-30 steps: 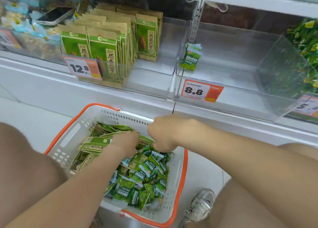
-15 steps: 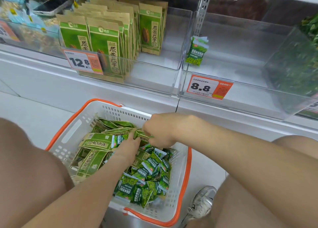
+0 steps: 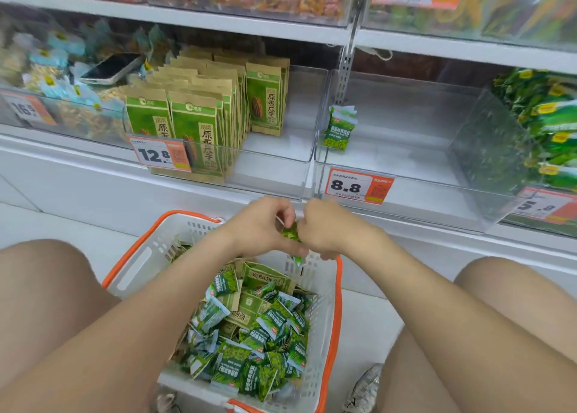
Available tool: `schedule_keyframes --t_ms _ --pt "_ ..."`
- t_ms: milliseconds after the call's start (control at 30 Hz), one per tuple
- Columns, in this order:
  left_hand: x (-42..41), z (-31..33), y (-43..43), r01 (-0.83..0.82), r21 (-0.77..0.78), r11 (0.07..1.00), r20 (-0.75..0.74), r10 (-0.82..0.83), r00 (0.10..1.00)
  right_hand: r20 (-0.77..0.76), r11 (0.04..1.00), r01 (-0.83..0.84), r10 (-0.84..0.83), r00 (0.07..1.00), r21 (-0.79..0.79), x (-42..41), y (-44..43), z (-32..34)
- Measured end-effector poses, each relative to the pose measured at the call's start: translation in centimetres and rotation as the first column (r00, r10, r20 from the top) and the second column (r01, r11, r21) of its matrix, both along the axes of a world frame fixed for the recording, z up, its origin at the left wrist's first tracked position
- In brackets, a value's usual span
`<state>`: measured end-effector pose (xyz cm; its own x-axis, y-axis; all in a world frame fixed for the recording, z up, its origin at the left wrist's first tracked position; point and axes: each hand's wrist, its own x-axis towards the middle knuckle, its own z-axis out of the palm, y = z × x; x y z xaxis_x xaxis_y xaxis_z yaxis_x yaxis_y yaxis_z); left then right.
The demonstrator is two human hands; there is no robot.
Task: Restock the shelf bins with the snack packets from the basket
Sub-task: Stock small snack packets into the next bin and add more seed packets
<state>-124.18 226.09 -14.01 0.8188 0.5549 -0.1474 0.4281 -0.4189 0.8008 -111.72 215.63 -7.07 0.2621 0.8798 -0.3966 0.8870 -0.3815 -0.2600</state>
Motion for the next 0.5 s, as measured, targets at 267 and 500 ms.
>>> schedule_keyframes --t_ms 267,500 --pt "0.1 8.1 -2.8 -0.196 0.104 0.975 0.349 0.149 0.925 -0.869 0.821 0.570 -0.287 0.403 -0.007 2.5 -1.9 3.1" --pt "2.1 11.9 -2.7 -0.177 0.038 0.983 0.400 0.148 0.904 -0.621 0.636 0.561 -0.160 0.768 0.530 5.5 -1.9 5.1"
